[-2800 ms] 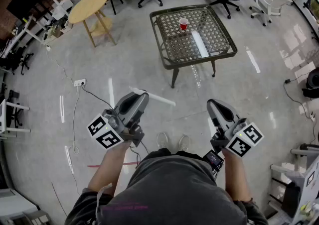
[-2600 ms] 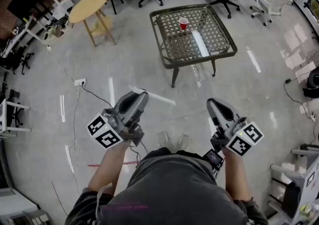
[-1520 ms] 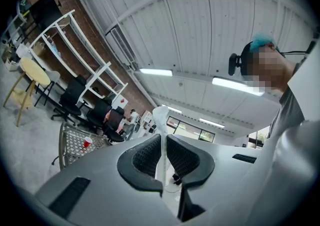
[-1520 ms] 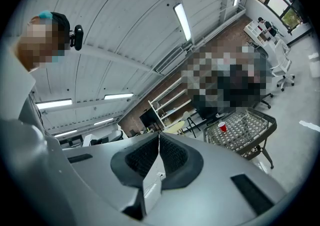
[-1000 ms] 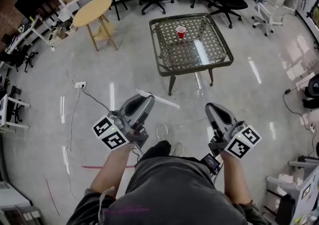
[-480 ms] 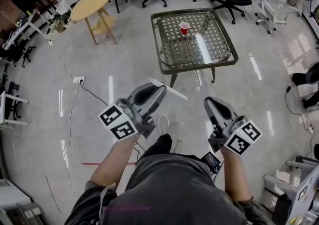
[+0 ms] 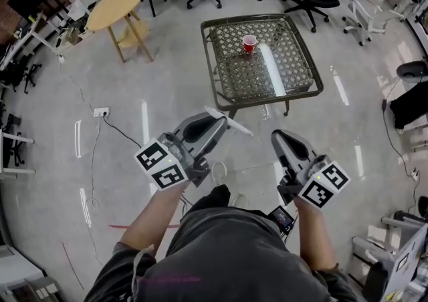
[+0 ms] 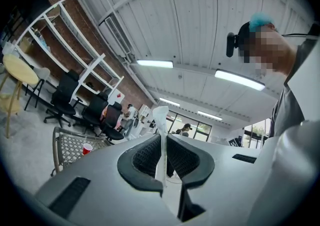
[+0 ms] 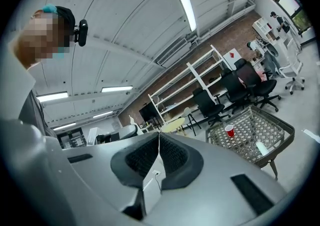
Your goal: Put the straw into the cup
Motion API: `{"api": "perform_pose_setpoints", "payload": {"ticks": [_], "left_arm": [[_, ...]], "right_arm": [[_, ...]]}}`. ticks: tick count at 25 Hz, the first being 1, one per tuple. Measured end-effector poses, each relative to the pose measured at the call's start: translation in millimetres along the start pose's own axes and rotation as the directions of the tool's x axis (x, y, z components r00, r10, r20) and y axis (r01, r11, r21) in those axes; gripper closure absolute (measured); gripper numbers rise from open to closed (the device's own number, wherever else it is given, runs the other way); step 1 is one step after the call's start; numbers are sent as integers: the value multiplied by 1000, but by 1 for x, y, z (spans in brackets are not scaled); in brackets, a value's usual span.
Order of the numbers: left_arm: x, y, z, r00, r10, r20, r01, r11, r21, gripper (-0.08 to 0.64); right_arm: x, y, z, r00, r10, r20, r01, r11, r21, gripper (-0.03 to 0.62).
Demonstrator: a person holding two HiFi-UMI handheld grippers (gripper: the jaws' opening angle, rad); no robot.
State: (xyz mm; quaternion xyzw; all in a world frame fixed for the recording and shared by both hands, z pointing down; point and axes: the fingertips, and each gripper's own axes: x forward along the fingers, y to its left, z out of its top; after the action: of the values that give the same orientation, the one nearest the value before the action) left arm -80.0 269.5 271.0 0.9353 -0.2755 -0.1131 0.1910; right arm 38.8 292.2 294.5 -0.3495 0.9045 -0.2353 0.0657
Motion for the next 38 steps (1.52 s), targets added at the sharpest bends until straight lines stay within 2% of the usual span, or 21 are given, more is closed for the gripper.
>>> {"api": "perform_pose_setpoints", "payload": {"ticks": [24, 38], "left_arm": [[25, 138, 57, 999, -46, -11, 46, 999, -25, 518], [44, 179, 72, 997, -73, -19, 72, 997, -24, 518]], "right_arm": [[137, -49, 30, 998, -68, -10, 69, 998, 7, 578], [166, -73, 42, 994, -111, 0, 111, 994, 9, 578]]}}
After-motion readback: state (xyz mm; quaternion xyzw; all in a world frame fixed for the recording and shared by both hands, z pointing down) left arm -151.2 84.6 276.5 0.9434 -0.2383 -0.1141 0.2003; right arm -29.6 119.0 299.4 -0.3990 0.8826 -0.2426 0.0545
